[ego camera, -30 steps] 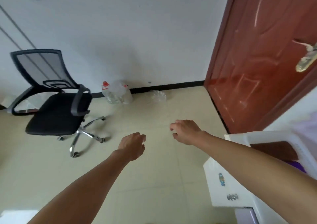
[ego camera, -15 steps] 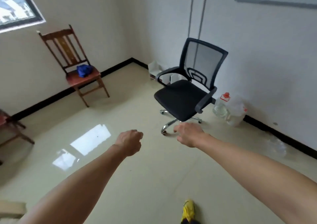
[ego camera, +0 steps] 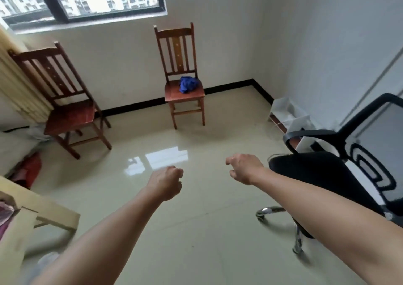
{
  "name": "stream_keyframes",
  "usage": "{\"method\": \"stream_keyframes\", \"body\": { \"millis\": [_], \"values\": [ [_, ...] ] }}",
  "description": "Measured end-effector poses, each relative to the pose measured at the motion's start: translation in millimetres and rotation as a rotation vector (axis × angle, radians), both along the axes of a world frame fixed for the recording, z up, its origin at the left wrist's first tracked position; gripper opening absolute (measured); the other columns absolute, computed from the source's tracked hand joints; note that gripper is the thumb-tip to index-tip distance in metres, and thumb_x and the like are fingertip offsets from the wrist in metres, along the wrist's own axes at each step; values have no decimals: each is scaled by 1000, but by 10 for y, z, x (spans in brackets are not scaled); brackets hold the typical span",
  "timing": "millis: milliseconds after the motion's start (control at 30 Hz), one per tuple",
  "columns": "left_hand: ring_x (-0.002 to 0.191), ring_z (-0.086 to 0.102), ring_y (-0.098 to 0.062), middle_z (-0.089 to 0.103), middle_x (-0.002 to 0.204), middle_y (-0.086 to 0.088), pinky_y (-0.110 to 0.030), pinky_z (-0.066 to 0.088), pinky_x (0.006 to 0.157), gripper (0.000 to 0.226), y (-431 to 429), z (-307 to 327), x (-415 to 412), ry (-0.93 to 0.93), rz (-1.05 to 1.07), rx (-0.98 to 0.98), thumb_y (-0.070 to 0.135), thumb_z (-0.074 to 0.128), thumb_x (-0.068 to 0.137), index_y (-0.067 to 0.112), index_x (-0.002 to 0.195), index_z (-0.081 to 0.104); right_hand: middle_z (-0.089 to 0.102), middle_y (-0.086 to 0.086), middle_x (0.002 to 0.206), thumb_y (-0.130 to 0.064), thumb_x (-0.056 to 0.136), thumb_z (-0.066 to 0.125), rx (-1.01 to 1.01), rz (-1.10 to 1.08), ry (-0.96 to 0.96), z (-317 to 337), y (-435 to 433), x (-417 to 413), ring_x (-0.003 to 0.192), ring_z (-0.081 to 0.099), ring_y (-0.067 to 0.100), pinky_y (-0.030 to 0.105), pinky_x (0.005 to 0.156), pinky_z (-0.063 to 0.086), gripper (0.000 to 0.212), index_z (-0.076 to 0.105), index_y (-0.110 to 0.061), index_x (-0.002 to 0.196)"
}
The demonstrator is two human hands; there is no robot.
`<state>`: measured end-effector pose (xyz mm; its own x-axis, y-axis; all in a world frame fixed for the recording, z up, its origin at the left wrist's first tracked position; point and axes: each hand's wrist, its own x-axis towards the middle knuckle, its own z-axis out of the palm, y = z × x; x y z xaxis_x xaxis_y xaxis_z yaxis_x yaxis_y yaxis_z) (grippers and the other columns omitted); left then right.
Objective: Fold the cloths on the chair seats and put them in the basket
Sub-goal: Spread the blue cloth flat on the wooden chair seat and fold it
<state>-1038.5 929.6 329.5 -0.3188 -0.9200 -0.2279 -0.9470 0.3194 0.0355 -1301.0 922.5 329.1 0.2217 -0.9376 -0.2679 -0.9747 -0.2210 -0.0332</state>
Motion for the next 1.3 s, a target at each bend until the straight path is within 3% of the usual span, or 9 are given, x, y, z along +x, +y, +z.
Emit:
{"method": "stream_keyframes", "body": {
  "millis": [233,333,500,900,1100,1300],
  "values": [
    [105,59,-28,59,116,-3,-31,48,82,25,-1349,-273,752,-10,212,81,22,49,89,15,111,59,59,5,123,-28,91,48,8,179,-13,-280,-1770,717,109,58,29,36,83,48,35,54,-24,125],
    [110,57,-28,59,119,-4,-35,49,88,26,-2084,-347,975,-8,223,94,22,50,89,15,112,59,57,6,122,-27,90,48,24,175,-18,-390,-2475,951,107,58,30,36,85,48,34,55,-23,124],
    [107,59,-28,62,117,-5,-34,50,85,27,-3422,-255,1252,-29,195,80,19,51,86,14,110,61,56,6,121,-27,90,46,33,107,-15,-349,-3709,1156,108,58,29,35,84,45,36,52,-24,125],
    [110,57,-26,59,119,-2,-31,44,81,31,-6342,-212,863,10,67,47,22,49,86,22,116,59,56,6,119,-33,91,47,38,0,-25,-469,-6317,846,107,58,29,36,83,44,33,52,-23,123],
    [108,58,-26,60,114,-1,-31,44,77,26,-7873,-404,751,13,130,83,25,50,87,20,111,59,56,7,122,-30,90,49,87,4,-40,-686,-8003,694,110,58,30,37,87,45,34,53,-22,123],
    [110,56,-25,60,114,-1,-32,45,79,26,-8761,-572,857,54,216,139,29,51,89,20,111,59,55,6,124,-31,91,49,149,67,-21,-742,-9213,760,112,56,29,35,86,43,35,51,-24,124]
  ]
}}
